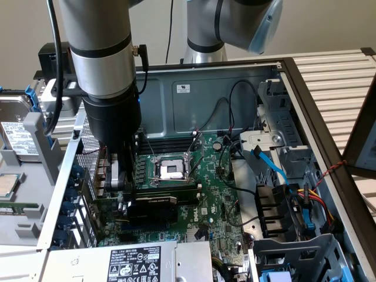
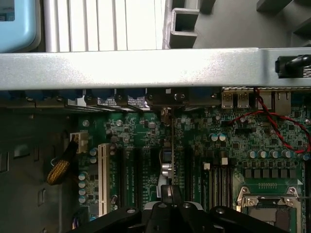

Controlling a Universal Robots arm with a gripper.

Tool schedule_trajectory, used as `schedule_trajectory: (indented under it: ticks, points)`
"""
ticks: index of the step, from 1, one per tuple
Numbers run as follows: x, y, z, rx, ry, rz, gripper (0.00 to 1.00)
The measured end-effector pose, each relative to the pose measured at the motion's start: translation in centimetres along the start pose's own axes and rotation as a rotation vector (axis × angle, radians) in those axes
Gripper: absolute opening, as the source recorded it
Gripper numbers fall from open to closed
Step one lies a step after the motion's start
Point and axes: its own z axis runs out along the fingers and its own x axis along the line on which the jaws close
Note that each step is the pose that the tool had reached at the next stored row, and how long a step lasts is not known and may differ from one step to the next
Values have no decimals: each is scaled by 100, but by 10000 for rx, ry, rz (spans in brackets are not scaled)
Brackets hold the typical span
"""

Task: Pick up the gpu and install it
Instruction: 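Press down on the gpu until it lock into place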

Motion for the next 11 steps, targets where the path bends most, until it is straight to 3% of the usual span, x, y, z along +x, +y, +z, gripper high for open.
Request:
schedule_trajectory:
  ticks: [11]
  points:
    - [-4,-1,0,0,0,0,11]
